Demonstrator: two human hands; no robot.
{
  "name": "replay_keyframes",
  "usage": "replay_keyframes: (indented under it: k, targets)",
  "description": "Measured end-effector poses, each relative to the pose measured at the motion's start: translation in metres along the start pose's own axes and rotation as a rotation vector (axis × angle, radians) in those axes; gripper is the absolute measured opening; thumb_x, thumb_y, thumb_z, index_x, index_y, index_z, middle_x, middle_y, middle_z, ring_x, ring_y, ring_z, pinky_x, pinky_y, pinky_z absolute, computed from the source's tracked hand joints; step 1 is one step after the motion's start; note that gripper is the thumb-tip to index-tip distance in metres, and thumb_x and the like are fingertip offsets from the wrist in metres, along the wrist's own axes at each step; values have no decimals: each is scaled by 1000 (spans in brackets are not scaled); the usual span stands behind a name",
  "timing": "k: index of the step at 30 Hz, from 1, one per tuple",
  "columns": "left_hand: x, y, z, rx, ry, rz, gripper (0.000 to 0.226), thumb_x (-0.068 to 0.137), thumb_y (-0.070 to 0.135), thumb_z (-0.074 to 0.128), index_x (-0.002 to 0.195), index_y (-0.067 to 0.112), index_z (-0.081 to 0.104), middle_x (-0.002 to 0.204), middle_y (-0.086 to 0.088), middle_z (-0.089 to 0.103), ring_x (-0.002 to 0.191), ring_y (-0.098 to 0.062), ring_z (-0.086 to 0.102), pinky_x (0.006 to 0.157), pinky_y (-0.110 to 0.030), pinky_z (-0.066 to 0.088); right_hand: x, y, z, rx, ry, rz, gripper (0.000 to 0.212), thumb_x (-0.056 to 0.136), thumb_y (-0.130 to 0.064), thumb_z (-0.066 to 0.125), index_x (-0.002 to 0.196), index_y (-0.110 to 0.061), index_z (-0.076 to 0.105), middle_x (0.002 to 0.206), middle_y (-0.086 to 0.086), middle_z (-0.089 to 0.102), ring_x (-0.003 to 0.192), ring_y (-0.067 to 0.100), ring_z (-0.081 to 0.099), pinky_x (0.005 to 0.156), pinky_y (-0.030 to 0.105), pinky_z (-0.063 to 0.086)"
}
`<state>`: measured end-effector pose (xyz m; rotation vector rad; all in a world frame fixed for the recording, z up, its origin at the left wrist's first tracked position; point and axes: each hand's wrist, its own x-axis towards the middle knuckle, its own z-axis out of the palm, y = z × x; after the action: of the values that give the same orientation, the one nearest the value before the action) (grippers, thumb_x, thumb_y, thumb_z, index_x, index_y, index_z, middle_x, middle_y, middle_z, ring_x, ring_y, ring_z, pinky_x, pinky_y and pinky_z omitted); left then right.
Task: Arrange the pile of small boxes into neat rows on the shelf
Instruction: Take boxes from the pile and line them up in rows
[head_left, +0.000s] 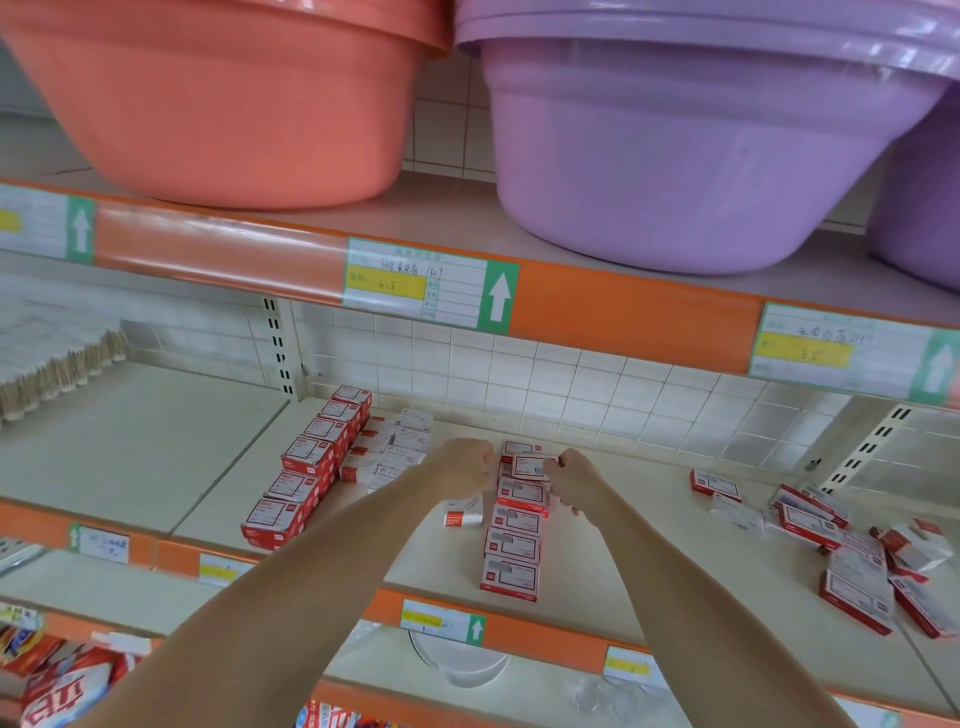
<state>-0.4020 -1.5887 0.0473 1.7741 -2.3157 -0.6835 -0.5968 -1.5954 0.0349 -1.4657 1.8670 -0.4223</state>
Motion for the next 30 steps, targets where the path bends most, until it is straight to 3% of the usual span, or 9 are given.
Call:
replay_keyframes:
  k: [6, 11, 14, 16, 19, 22, 25, 27, 30]
  targets:
    - [5, 0, 3, 38, 2, 7, 30, 98, 21, 51, 126, 13, 56, 121, -6, 59, 97, -19, 58, 85, -30, 51, 2, 1, -3, 172, -50, 35, 19, 97, -18, 48, 89, -4, 58, 66, 3, 54, 54, 17, 40, 47, 27, 31]
    - [9, 1, 6, 77, -12, 21, 27, 99, 19, 49, 123, 10, 57, 120, -7, 62, 107, -23, 58, 91, -31, 50, 5, -4, -2, 312, 34, -56, 12, 95, -21, 56, 93, -9, 58, 86, 12, 64, 69, 22, 54, 53, 29, 38]
    - [11, 0, 6, 80, -16, 20, 26, 97, 17, 50, 121, 10, 57, 118, -7, 62, 105, -23, 59, 90, -31, 50, 5, -6, -8, 424, 40, -105, 15, 94, -25, 61, 98, -11, 56, 91, 15, 68, 62, 18, 57, 50, 28, 40]
    - [12, 0, 6, 84, -13, 19, 26, 97, 18, 51, 121, 10, 58, 117, -8, 63, 105, -23, 59, 90, -31, 51, 5, -5, -11, 440, 62, -141, 18, 96, -24, 60, 102, -8, 57, 84, 14, 67, 56, 16, 56, 50, 27, 39]
    - [13, 0, 7, 66, -9, 11, 26, 96, 18, 52, 119, 9, 59, 117, -9, 63, 107, -25, 60, 91, -33, 51, 7, -3, -14, 322, 111, -225, 16, 97, -25, 58, 105, -12, 62, 86, 8, 65, 63, 18, 55, 58, 29, 42]
    - [15, 0, 7, 68, -7, 11, 23, 96, 20, 53, 115, 11, 60, 112, -8, 65, 103, -24, 61, 91, -35, 52, 10, -1, -14, -19, 80, -368, 21, 100, -19, 48, 115, -21, 64, 108, 4, 59, 92, 21, 59, 76, 30, 48]
    - [18, 0, 7, 93, -21, 15, 21, 95, 18, 52, 114, 11, 60, 109, -7, 65, 100, -23, 61, 89, -34, 53, 8, -4, -13, -356, -17, -456, 29, 103, -19, 42, 125, -27, 59, 118, 0, 50, 114, 19, 42, 96, 35, 39]
    - [19, 0, 8, 113, -28, 27, 22, 95, 17, 51, 115, 11, 60, 110, -7, 65, 100, -23, 61, 89, -33, 53, 6, -11, -12, -403, -43, -478, 30, 103, -18, 45, 128, -29, 55, 118, -3, 53, 115, 19, 41, 95, 36, 39]
    - [18, -1, 9, 164, -27, 58, 28, 98, 15, 50, 123, 7, 58, 119, -7, 62, 107, -22, 60, 92, -30, 51, 6, -19, -7, -336, -73, -434, 25, 100, -16, 50, 122, -30, 52, 104, -7, 46, 103, 19, 50, 90, 41, 51]
